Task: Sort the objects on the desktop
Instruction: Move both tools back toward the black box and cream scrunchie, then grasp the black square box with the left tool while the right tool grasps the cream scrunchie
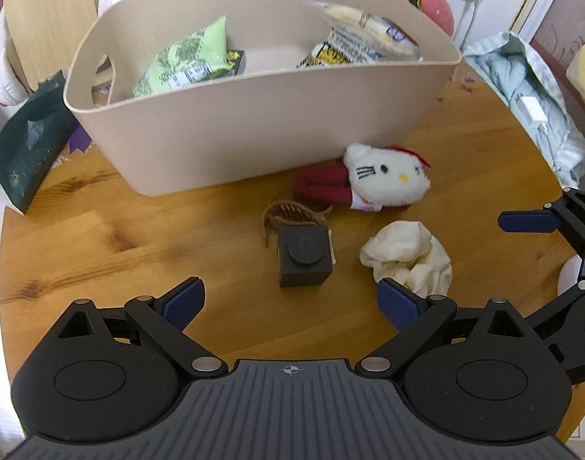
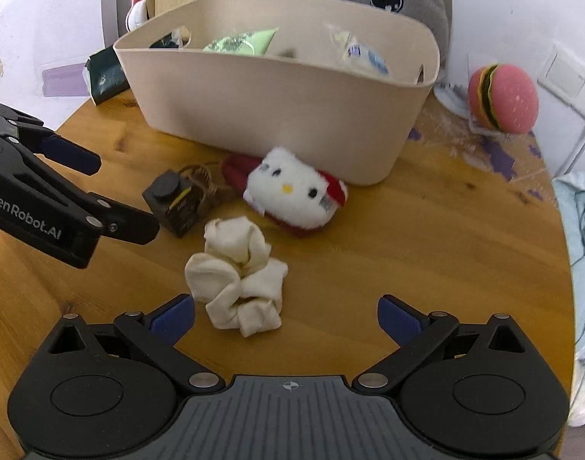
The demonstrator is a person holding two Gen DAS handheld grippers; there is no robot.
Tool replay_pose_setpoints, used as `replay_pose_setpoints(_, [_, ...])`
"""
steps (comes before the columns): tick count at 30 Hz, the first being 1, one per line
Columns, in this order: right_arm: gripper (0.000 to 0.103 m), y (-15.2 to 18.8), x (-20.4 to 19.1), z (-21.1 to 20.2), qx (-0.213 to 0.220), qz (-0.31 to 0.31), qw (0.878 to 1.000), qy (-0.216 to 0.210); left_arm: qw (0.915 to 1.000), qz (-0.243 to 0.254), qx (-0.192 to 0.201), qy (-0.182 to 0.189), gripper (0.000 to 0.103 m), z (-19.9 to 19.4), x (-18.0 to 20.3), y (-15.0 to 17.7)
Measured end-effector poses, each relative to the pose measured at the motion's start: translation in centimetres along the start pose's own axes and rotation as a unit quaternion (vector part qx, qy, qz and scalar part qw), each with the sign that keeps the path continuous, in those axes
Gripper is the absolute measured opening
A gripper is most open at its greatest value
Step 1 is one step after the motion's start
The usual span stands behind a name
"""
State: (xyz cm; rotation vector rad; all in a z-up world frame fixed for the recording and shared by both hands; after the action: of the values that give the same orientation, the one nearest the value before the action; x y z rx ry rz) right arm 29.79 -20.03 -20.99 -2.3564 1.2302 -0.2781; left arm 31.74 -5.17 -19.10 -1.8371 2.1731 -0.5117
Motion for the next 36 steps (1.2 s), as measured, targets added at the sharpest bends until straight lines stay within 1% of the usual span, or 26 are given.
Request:
replay_pose_setpoints(3, [0.103, 0.1, 0.0, 0.8, -0.006, 0.005, 1.000, 0.000, 0.9999, -0.006, -0.013, 0.004, 0.098, 0.9, 0.0, 0.0])
replay_pose_setpoints(11, [0.103, -0.1, 0.4, 2.9, -0.022, 0.017, 1.000, -0.006, 0.9996, -0.019, -0.020, 0.002, 0.098, 2.8, -0.1, -0.4])
replay_pose_setpoints(22, [0.103, -0.7, -0.2, 4.5, -0.019, -0.004, 1.000, -0.002, 0.9987, -0.043, -0.026, 0.000, 0.098, 4.7, -1.2, -0.5])
replay_pose_setpoints(23, [0.102, -0.7, -0.3, 4.6, -0.018, -0.006, 1.000, -0.002, 0.9986, -0.046, -0.027, -0.001, 0.098, 4.8, -1.3, -0.5])
replay_pose_setpoints(25, [0.097, -0.8, -0.3, 4.8, -0.019, -0.008, 1.000, -0.001, 0.9988, -0.046, -0.019, -0.003, 0.098, 4.8, -1.3, -0.5])
replay_pose_setpoints(27, [0.095, -0.8, -0.4, 5.0, -0.019, -0.008, 1.000, -0.001, 0.9988, -0.046, -0.014, -0.002, 0.096, 4.8, -1.4, -0.5])
replay_pose_setpoints(29, [0.092, -0.9, -0.4, 4.9, -0.012, -0.007, 1.000, -0.001, 0.9991, -0.042, -0.009, -0.004, 0.091, 4.7, -1.3, -0.4])
replay_pose_setpoints(30, [0.089, -0.9, -0.4, 4.8, -0.010, -0.008, 1.000, -0.003, 0.9993, -0.037, -0.006, -0.008, 0.085, 4.6, -1.3, -0.4])
replay_pose_setpoints(31, [0.084, -1.0, -0.4, 4.8, -0.006, -0.009, 1.000, -0.003, 0.9994, -0.031, -0.004, -0.012, 0.077, 4.5, -1.2, -0.4])
replay_pose_setpoints(32, [0.082, -1.0, -0.4, 4.7, -0.004, -0.010, 1.000, -0.004, 0.9995, -0.026, -0.001, -0.016, 0.073, 4.4, -1.2, -0.3])
replay_pose_setpoints(34, [0.075, -1.1, -0.4, 4.6, 0.001, -0.012, 1.000, -0.006, 0.9996, -0.022, 0.006, -0.016, 0.053, 4.2, -1.2, -0.3])
replay_pose_setpoints(35, [0.074, -1.1, -0.4, 4.6, 0.002, -0.013, 1.000, -0.005, 0.9995, -0.023, 0.007, -0.018, 0.049, 4.1, -1.2, -0.3])
replay_pose_setpoints(36, [0.066, -1.1, -0.4, 4.5, 0.005, -0.013, 1.000, -0.008, 0.9995, -0.023, 0.007, -0.020, 0.043, 4.1, -1.3, -0.2])
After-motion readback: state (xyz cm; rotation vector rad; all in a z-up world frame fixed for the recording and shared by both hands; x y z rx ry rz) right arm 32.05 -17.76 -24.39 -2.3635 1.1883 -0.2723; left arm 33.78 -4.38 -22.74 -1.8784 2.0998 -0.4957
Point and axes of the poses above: each gripper's, at about its wrist camera, not at the fingertips, and z roughly the way its jaws point, x to its right, y to its underside, the point moved 4 cm from there along z, roughly the way its jaws point, and after that the axes turned 6 degrees about z, right-handed, at the moved point
